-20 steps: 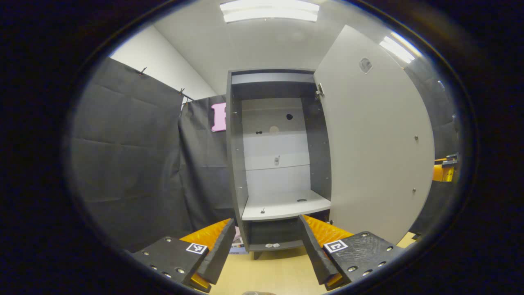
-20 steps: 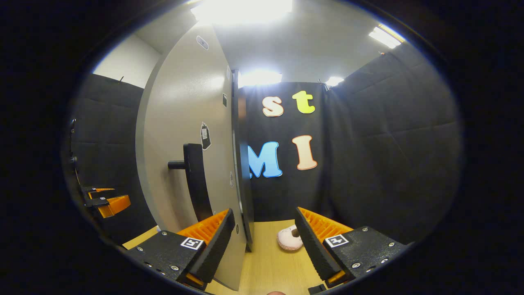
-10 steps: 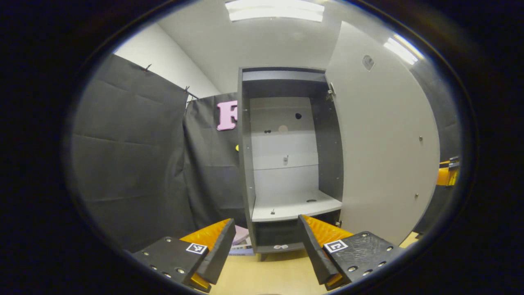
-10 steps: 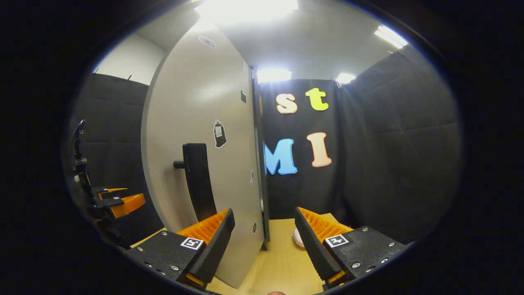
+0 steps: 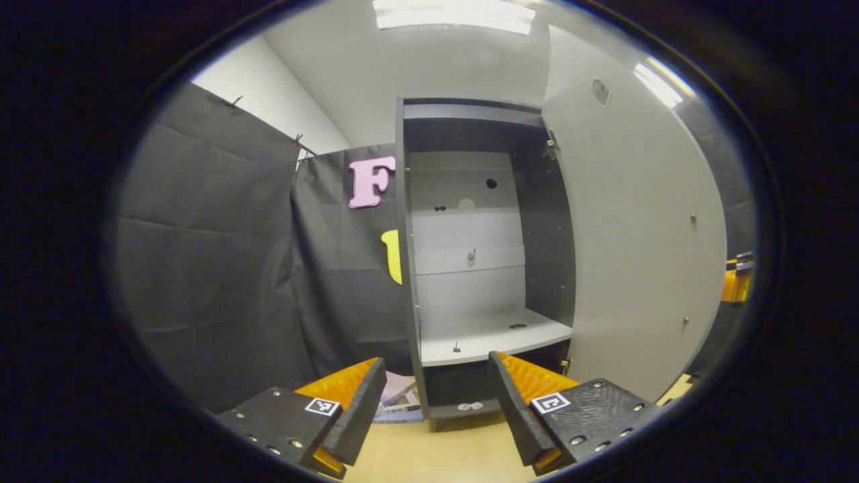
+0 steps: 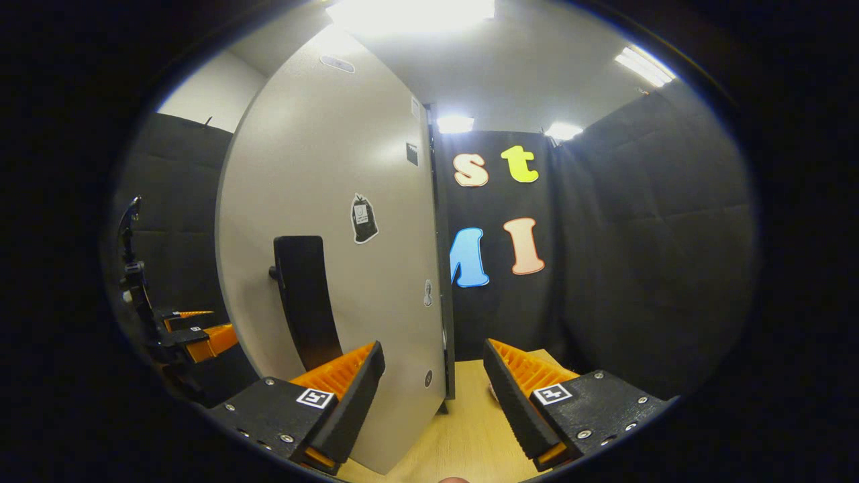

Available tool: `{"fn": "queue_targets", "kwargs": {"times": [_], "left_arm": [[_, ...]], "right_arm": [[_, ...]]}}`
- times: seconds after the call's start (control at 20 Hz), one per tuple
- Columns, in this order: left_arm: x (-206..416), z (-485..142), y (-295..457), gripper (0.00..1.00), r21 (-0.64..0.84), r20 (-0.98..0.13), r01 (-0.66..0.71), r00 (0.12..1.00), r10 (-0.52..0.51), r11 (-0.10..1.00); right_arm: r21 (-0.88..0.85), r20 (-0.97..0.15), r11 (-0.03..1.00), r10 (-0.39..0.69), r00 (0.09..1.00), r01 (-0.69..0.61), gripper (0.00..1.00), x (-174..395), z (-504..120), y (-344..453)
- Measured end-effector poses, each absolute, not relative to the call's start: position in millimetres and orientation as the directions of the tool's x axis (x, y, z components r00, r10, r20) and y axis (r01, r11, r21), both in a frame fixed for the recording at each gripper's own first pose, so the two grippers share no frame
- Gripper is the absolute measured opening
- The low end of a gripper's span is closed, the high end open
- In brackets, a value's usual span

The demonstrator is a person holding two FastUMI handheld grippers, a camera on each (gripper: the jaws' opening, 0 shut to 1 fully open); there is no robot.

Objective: Open the cabinet door with the right hand, grasp the bottle in the cabinet with the left hand and place it on the coaster, then close the cabinet door with the right hand.

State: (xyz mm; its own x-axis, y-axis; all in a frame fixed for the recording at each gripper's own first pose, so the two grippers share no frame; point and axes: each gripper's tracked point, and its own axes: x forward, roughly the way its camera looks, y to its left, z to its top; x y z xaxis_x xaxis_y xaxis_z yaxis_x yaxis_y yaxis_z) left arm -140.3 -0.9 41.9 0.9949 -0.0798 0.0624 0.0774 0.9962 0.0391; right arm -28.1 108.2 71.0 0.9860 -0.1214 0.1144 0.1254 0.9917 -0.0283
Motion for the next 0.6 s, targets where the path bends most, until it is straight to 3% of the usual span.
{"fn": "queue_targets", "kwargs": {"times": [0.15,0.2,0.25,0.4,0.45,0.5,0.6], "left_arm": [[-141.3,39.5,-3.0,0.87,0.047,0.055,0.108,0.992,-0.111,0.993],[-143.4,38.5,-3.5,0.94,0.048,0.048,0.116,0.992,-0.118,0.992],[-142.7,37.4,-4.5,0.87,0.046,0.042,0.12,0.992,-0.122,0.992],[-144.7,36.4,-8.9,0.87,0.019,0.029,0.131,0.991,-0.131,0.991],[-144.1,36.6,-8.9,0.94,0.014,0.031,0.127,0.991,-0.127,0.992],[-143.5,37.1,-8.3,0.87,0.014,0.025,0.123,0.992,-0.123,0.992],[-145.7,35.7,-10.3,0.87,0.007,0.022,0.138,0.99,-0.139,0.99]], "right_arm": [[-0.054,0.14,0.982,-0.17,0.975,0.179,0.92,-27.4,70.8,110.4],[-0.055,0.143,0.981,-0.179,0.973,0.189,0.92,-27.4,70.1,110.6],[-0.053,0.142,0.979,-0.186,0.972,0.195,0.92,-27.3,69.7,111.2],[-0.028,0.14,0.982,-0.18,0.974,0.185,0.92,-22.7,68.1,117.3],[-0.035,0.144,0.981,-0.183,0.973,0.19,0.92,-19.5,68.5,120.5],[-0.051,0.145,0.978,-0.193,0.97,0.202,0.92,-16.4,68.2,121.6],[-0.062,0.149,0.979,-0.184,0.972,0.195,0.92,-12.1,67.1,133.9]]}}
